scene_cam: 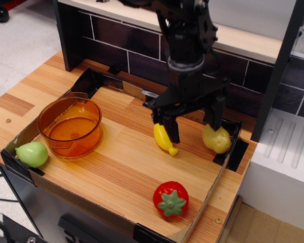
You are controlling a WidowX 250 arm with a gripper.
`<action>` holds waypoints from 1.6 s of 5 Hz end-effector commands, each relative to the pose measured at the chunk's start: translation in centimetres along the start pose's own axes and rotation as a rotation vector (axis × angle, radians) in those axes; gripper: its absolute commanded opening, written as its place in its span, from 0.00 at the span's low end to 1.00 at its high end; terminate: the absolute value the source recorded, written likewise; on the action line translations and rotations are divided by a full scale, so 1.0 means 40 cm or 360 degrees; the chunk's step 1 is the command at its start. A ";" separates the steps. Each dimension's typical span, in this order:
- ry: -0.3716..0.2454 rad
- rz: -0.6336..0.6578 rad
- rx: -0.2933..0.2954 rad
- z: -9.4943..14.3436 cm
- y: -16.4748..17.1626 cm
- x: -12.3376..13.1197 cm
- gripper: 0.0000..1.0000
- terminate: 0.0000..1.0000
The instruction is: Put potato in pot
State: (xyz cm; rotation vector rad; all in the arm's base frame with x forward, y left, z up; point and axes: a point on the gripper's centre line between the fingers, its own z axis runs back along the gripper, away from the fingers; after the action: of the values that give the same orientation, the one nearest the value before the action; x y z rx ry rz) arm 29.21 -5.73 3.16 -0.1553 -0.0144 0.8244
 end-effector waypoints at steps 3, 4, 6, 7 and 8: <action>-0.0052 0.0007 -0.0106 -0.008 -0.104 0.001 1.00 0.00; -0.0062 -0.0007 -0.0069 -0.042 -0.105 -0.010 1.00 0.00; -0.0018 -0.0069 -0.0048 -0.063 -0.113 -0.050 0.00 0.00; 0.0046 -0.0071 -0.0091 -0.028 -0.109 -0.056 0.00 0.00; 0.0101 -0.0081 -0.0135 0.057 -0.093 -0.049 0.00 0.00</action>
State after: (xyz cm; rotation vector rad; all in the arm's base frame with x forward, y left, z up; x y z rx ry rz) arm 28.96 -9.40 4.74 -0.2330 0.0491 0.7684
